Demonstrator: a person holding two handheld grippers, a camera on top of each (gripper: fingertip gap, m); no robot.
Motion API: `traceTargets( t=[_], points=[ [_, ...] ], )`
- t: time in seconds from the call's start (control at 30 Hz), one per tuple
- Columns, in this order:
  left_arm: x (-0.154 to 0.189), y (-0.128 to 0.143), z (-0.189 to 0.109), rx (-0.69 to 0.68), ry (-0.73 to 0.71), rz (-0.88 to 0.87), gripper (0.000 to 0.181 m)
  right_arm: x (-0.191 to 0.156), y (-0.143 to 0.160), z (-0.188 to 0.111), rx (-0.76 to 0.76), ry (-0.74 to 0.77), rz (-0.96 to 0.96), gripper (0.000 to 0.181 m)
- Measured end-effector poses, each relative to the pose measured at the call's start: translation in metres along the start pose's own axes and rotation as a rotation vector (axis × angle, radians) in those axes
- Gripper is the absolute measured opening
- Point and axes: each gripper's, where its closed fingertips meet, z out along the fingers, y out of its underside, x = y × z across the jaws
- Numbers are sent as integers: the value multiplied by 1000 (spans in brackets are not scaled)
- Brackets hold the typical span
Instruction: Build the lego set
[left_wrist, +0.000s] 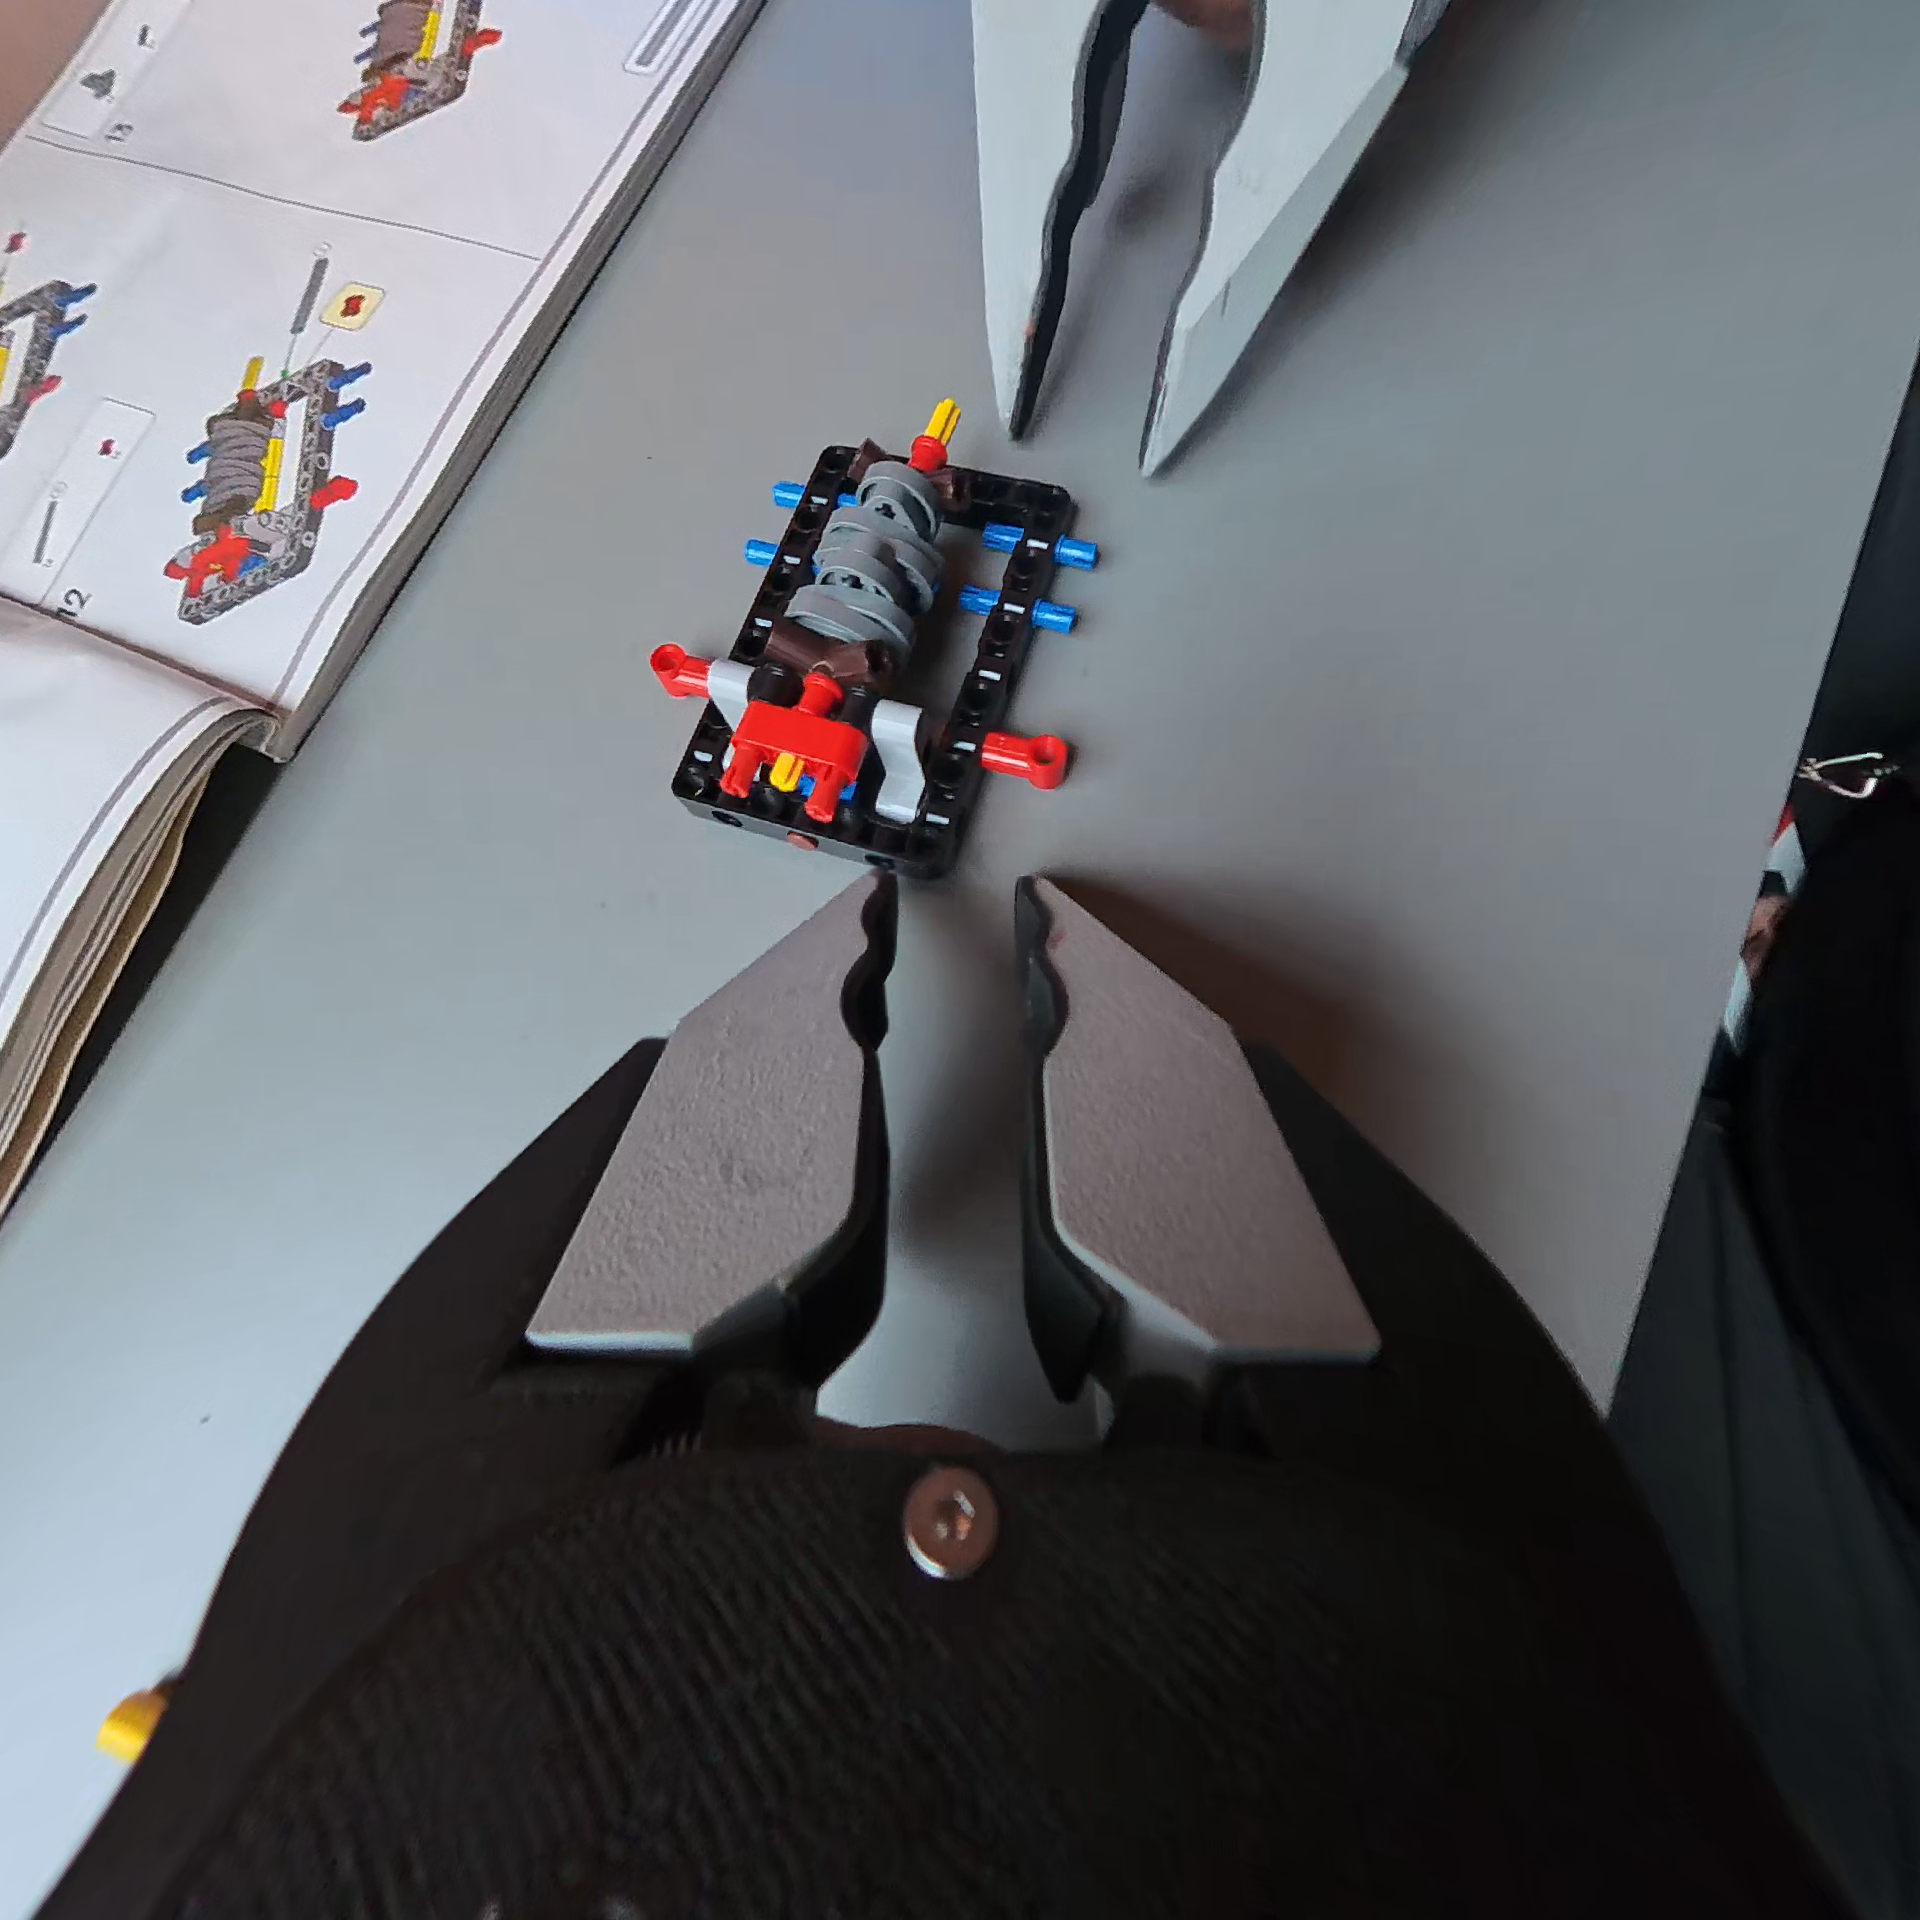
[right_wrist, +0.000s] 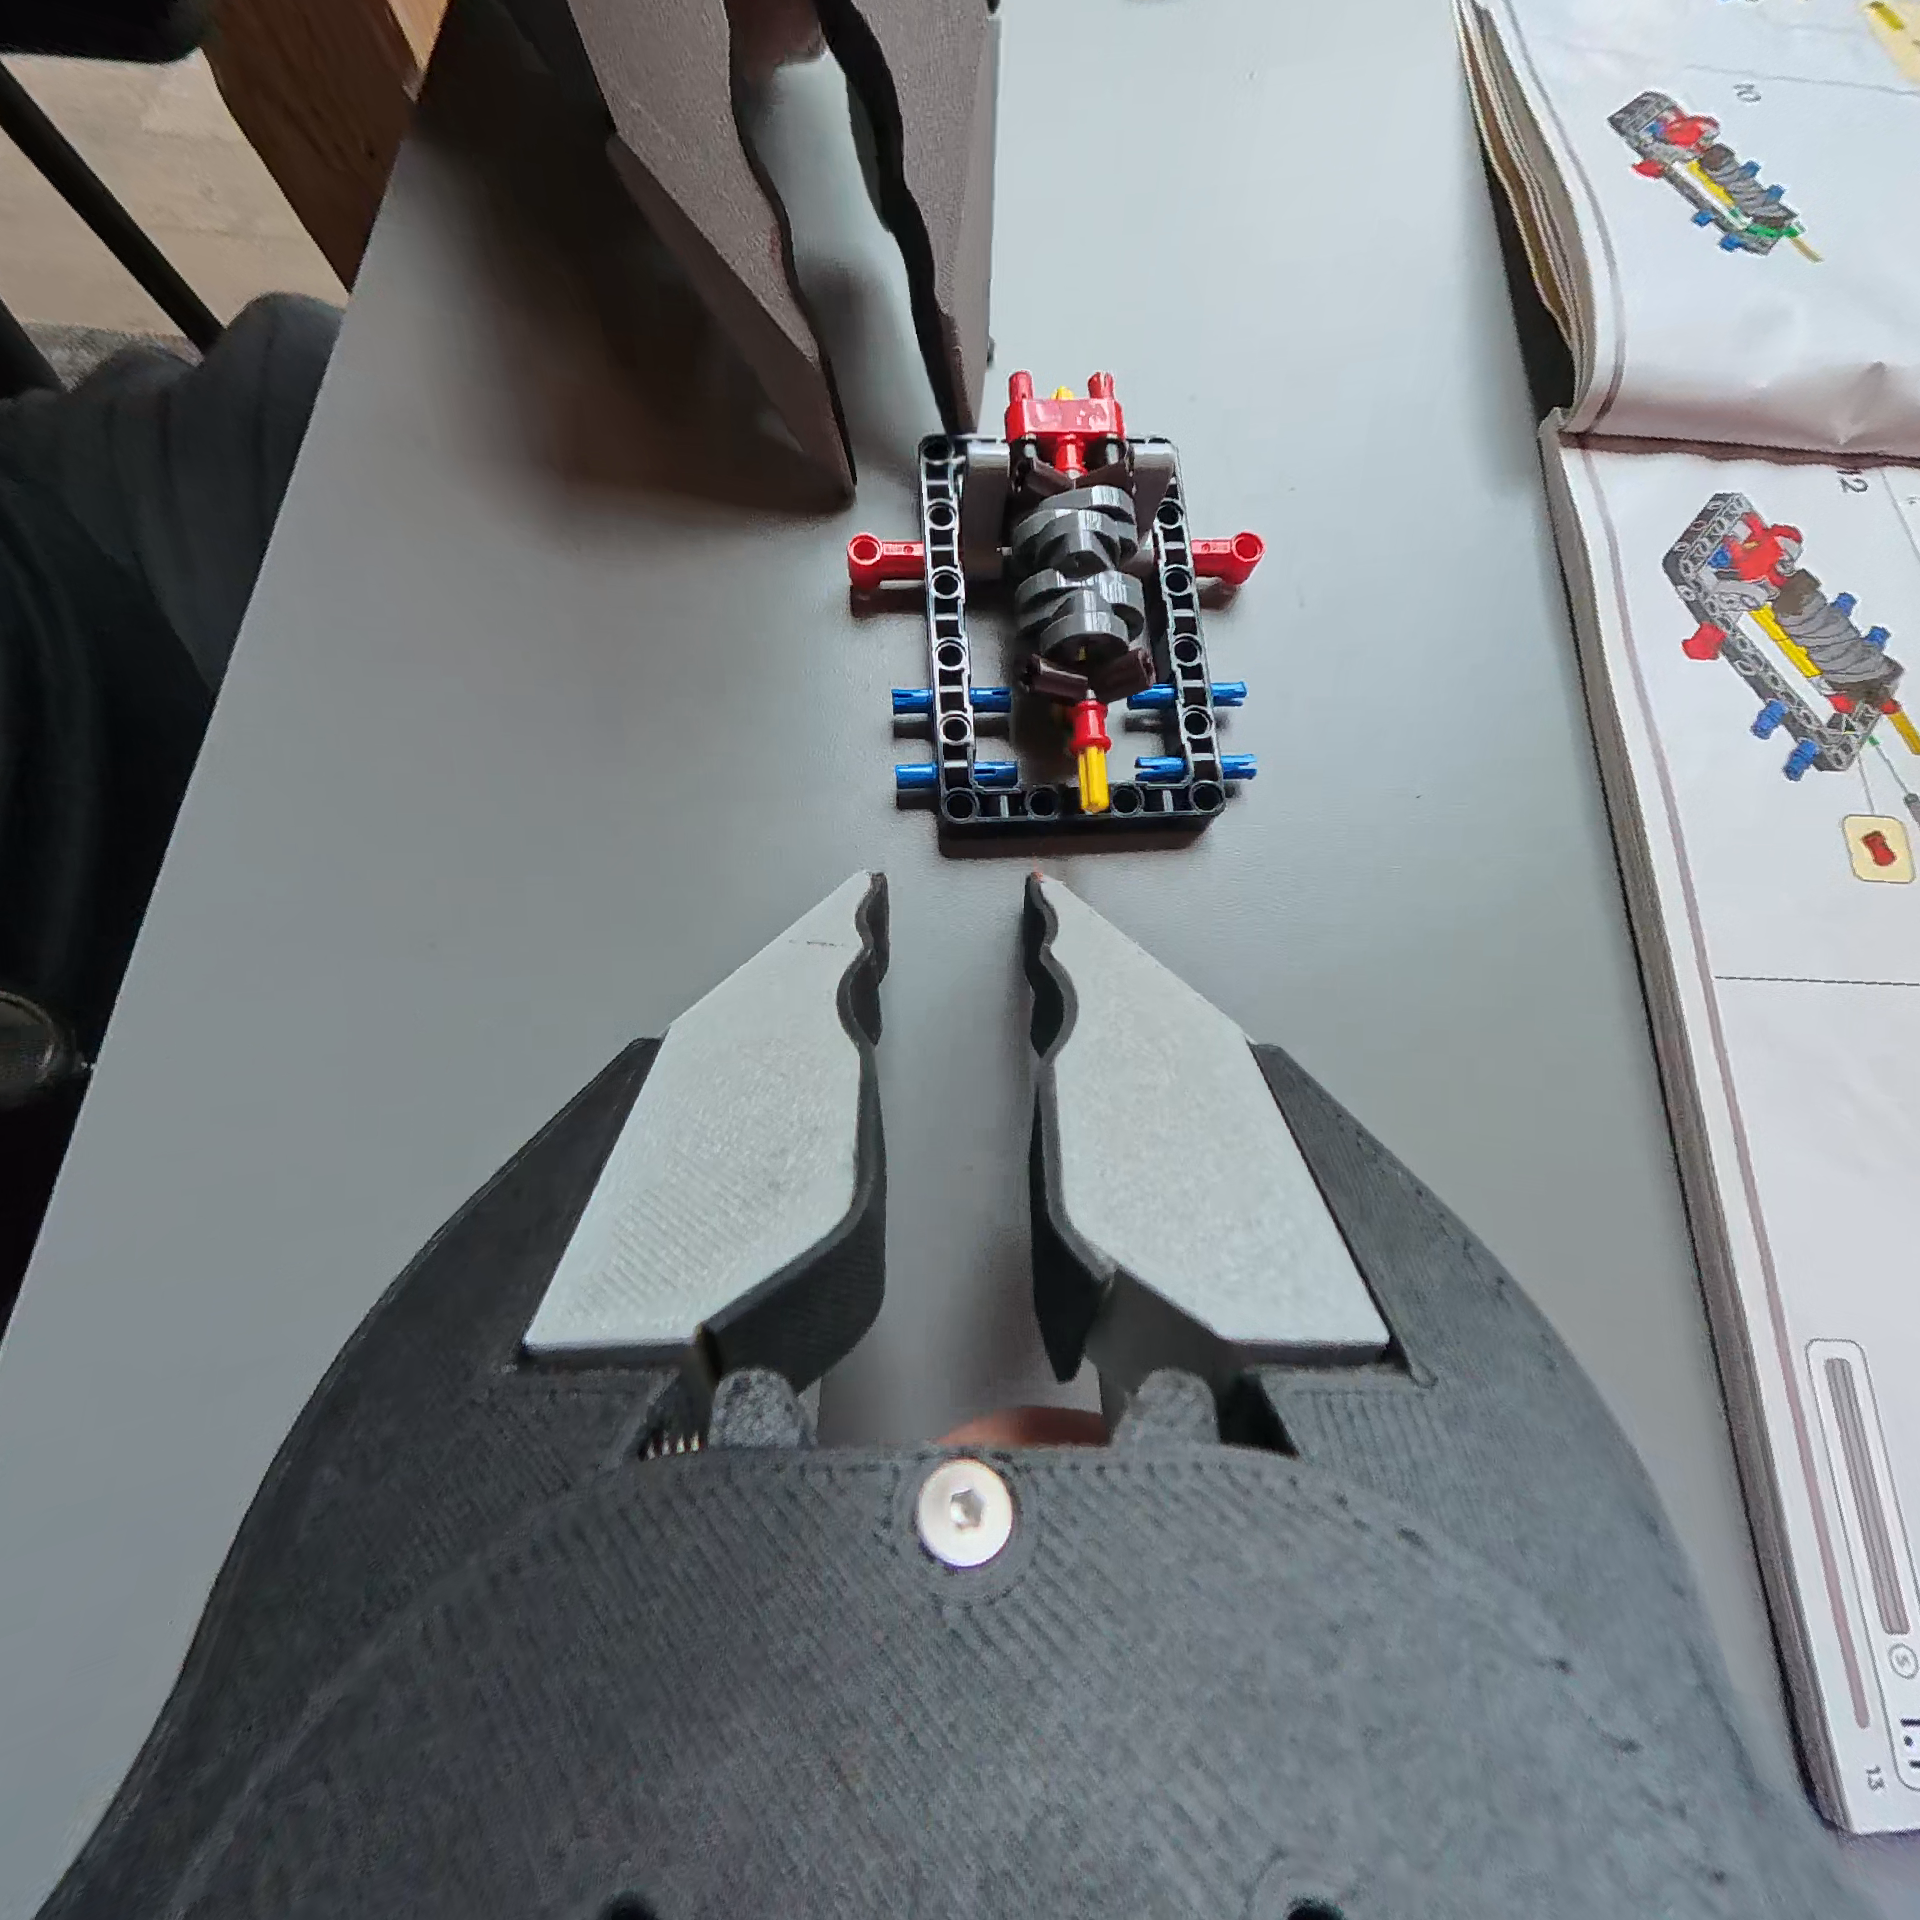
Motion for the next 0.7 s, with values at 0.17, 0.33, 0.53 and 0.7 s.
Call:
traceTargets(
  t=[0.17, 0.33, 0.53, 0.7],
  points=[
    [-3, -2, 3, 1, 24, -40, 24, -1, 1, 2, -15, 21, -29, 21],
    [0, -2, 3, 2, 32, -25, 20, -3, 1, 3, -14, 18, -46, 17],
    [4, -3, 4, 4, 60, -21, 13, -5, 0, 3, -13, 10, -54, 16],
    [3, -3, 4, 4, 77, -46, 15, -6, 0, 3, -13, 6, -55, 16]
  ],
)
